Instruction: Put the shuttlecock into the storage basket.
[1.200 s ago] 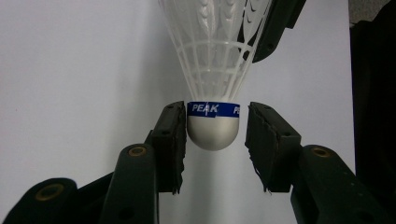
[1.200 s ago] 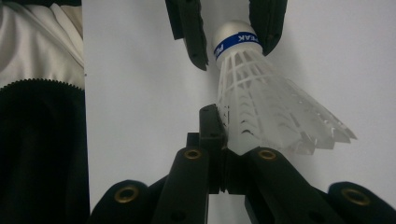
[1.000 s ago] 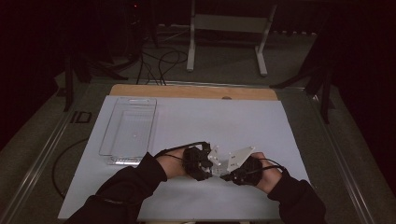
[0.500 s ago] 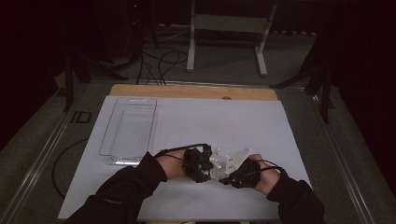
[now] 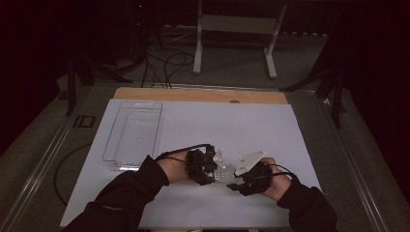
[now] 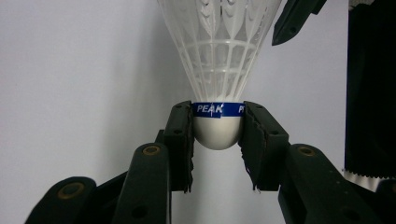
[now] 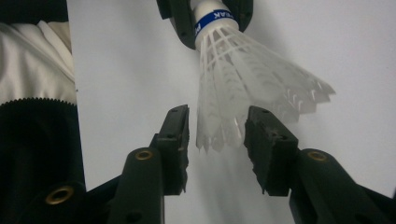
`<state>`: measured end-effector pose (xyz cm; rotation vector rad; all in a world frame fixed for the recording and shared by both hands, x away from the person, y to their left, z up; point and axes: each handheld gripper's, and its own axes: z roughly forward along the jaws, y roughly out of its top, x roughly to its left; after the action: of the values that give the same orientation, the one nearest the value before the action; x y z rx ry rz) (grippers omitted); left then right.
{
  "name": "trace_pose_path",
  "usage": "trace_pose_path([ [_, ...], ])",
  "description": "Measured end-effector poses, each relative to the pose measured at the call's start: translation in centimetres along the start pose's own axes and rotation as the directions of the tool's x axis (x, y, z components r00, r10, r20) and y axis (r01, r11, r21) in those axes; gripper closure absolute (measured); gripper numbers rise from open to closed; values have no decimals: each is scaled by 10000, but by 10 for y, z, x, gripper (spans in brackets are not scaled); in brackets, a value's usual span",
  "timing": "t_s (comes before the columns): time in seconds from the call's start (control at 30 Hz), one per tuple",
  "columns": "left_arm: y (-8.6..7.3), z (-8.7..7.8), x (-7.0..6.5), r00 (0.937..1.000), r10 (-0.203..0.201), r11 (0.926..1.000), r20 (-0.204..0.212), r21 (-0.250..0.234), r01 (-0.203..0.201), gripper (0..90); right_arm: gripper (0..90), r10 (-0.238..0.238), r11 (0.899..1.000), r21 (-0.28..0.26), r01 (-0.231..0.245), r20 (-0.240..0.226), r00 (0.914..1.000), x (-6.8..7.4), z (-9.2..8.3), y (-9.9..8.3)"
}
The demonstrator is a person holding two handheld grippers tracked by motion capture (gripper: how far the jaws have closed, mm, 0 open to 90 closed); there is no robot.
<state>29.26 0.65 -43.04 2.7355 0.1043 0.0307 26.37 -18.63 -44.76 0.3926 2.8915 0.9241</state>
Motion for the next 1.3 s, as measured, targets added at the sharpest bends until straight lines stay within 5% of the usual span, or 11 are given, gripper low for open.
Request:
trace_pose_path([
  [0.27,-6,-4,4,9999,-101,9999,-65,87,102,662,377,634,9976,-302,-622,426,9971,-5,-1,-2],
  [0.4,-9,-6,6,9997,-227,9996,-87,158,229,662,251,997,9938,-588,-940,1017,9898,-5,-3,-3],
  [0.73,-15,-17,10,9987,-480,9988,-184,125,482,662,94,1585,9848,-893,-1491,1099,9812,-12,-2,-12],
  [1.3,-35,-35,16,9947,-904,9957,-493,137,912,662,81,2094,9741,-1085,-1983,1032,9724,-14,12,-36],
])
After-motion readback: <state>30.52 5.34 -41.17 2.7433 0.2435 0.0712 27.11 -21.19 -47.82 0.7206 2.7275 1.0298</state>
